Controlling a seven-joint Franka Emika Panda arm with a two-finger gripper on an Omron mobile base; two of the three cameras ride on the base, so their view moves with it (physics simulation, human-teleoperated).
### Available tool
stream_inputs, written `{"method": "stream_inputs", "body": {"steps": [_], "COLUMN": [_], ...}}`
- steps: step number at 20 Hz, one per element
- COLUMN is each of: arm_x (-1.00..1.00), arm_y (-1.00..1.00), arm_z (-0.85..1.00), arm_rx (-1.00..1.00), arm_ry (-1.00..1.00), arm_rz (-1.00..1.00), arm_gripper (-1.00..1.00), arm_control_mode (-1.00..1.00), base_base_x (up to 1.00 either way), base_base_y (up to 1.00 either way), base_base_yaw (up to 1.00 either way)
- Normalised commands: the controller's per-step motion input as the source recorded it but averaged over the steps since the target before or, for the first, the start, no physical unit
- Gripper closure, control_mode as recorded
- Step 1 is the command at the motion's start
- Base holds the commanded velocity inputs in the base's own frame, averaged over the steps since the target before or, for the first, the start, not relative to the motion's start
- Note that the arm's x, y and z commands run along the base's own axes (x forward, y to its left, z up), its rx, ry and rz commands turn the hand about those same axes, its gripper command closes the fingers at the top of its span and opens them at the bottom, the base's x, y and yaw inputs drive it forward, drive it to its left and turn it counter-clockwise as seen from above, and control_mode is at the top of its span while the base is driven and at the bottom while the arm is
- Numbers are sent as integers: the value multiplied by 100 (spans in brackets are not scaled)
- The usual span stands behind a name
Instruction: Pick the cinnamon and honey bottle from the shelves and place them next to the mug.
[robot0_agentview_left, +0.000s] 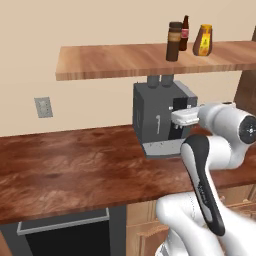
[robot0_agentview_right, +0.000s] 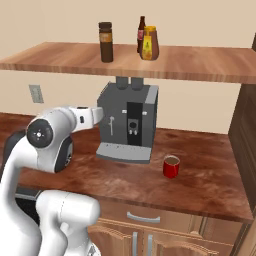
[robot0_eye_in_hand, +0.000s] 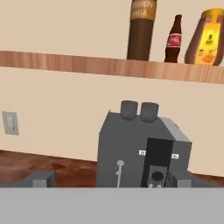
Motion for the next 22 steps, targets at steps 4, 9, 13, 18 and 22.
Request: {"method": "stream_inputs", "body": {"steps": [4, 9, 13, 18, 22], "arm_x": [-47, -44, -34, -25, -21], "arm_y": [-20, -15, -6, 0, -5], "arm_z": [52, 42, 39, 36, 41], "arm_rx": [0, 1, 1, 0, 0], "arm_ry": [-23, -19, -16, -15, -13], "arm_rz": [-5, -6, -6, -3, -6], "arm_gripper": [-100, -100, -100, -100, -100], "arm_control_mode": [-100, -100, -100, -100, -100], "base_base_x": [0, 0, 0, 0, 0], "base_base_y": [0, 0, 0, 0, 0], "base_base_yaw": [0, 0, 0, 0, 0]}}
